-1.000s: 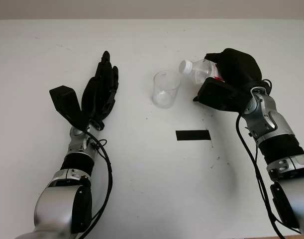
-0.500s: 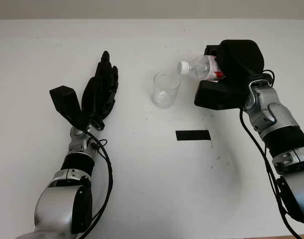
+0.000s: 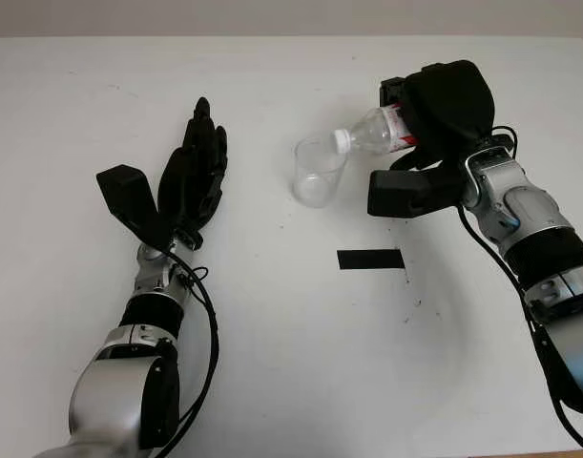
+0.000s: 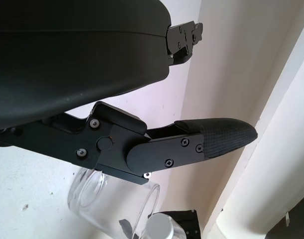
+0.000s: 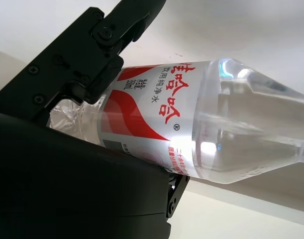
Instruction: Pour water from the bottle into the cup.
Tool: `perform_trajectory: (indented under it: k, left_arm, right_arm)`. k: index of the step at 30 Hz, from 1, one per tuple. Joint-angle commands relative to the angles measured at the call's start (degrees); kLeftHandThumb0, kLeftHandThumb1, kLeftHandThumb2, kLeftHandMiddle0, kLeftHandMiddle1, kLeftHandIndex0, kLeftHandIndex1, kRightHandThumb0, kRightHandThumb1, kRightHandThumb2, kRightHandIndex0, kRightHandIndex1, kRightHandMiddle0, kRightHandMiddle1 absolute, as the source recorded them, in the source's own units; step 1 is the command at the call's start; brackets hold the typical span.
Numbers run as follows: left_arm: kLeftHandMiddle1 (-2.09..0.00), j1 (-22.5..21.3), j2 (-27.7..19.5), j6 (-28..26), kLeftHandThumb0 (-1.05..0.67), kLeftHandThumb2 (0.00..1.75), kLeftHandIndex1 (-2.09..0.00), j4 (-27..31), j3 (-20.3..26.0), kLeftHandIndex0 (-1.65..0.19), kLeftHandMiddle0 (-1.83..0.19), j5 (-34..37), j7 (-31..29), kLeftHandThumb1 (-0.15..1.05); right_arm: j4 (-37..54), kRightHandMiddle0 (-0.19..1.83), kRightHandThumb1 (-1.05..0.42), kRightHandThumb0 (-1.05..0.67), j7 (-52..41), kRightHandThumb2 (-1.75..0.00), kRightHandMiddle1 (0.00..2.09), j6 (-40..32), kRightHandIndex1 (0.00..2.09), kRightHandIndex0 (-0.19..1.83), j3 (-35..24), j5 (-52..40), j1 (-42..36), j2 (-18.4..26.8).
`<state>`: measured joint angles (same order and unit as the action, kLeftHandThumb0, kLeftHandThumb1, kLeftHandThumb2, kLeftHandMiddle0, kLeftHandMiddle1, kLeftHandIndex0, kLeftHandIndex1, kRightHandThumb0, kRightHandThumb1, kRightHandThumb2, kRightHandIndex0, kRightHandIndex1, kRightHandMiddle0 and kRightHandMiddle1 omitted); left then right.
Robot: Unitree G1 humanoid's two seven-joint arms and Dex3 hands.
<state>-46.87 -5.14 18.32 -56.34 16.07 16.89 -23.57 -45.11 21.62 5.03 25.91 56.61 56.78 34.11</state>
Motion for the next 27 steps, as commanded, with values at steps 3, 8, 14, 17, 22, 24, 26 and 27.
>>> perform_trajectory:
  k: [3, 8, 14, 17, 22, 24, 26, 27]
  left_arm:
    - [0.00, 2.0, 0.9, -0.3, -0.82, 0.58, 0.00, -0.1, -0.3, 0.19, 0.19, -0.2, 0.4, 1.05]
    - [0.00, 2.1, 1.2, -0.2, -0.82, 0.59, 0.00, -0.1, -0.3, 0.19, 0.19, -0.3, 0.7, 1.05]
    - [0.00, 2.2, 1.5, -0.4, -0.83, 0.57, 0.00, 0.3, -0.4, 0.19, 0.19, -0.3, 1.3, 1.05]
    - [0.00, 2.2, 1.5, -0.2, -0.82, 0.59, 0.00, 0.1, -0.6, 0.19, 0.19, -0.6, 1.3, 1.05]
    - [0.00, 2.0, 1.5, 0.1, -0.82, 0.60, 0.00, -0.5, -0.5, 0.19, 0.19, -0.5, 1.0, 1.05]
    - [0.00, 1.9, 1.6, 0.1, -0.83, 0.59, 0.00, -0.4, -0.5, 0.19, 0.19, -0.5, 1.1, 1.05]
    - [0.00, 1.9, 1.7, 0.1, -0.83, 0.59, 0.00, -0.4, -0.5, 0.19, 0.19, -0.4, 1.2, 1.05]
    - [0.00, 1.9, 1.7, 0.1, -0.83, 0.59, 0.00, -0.4, -0.5, 0.19, 0.19, -0.4, 1.3, 1.05]
  right_arm:
    - [0.4, 0.48, -1.03, -0.28, 1.8, -0.08, 2.09, 0.6, 2.09, 1.21, 1.0, 1.4, 2.4, 1.4]
    - [-0.6, 0.43, -1.03, -0.28, 5.9, -0.07, 2.09, 1.0, 2.09, 1.19, 2.4, 3.8, 3.7, 1.6]
    - [-0.9, 0.37, -1.00, -0.33, 10.2, -0.05, 2.07, 0.3, 2.09, 1.20, 4.0, 6.8, 4.7, 1.7]
    - [-1.4, 0.35, -0.97, -0.37, 13.3, -0.04, 1.98, -0.4, 2.09, 1.18, 4.4, 8.0, 5.0, 1.4]
    - [-2.5, 0.36, -0.94, -0.36, 18.1, -0.05, 1.80, 0.5, 2.09, 1.15, 4.2, 7.4, 5.5, 0.6]
    - [-3.0, 0.39, -0.93, -0.36, 19.5, -0.05, 1.83, 0.4, 2.09, 1.15, 4.5, 7.6, 5.8, 0.4]
    - [-3.3, 0.40, -0.94, -0.36, 20.2, -0.05, 1.89, 0.3, 2.09, 1.14, 4.9, 7.8, 6.1, 0.3]
    - [-3.5, 0.41, -0.94, -0.36, 20.7, -0.05, 1.90, 0.5, 2.09, 1.14, 4.9, 7.6, 6.2, 0.2]
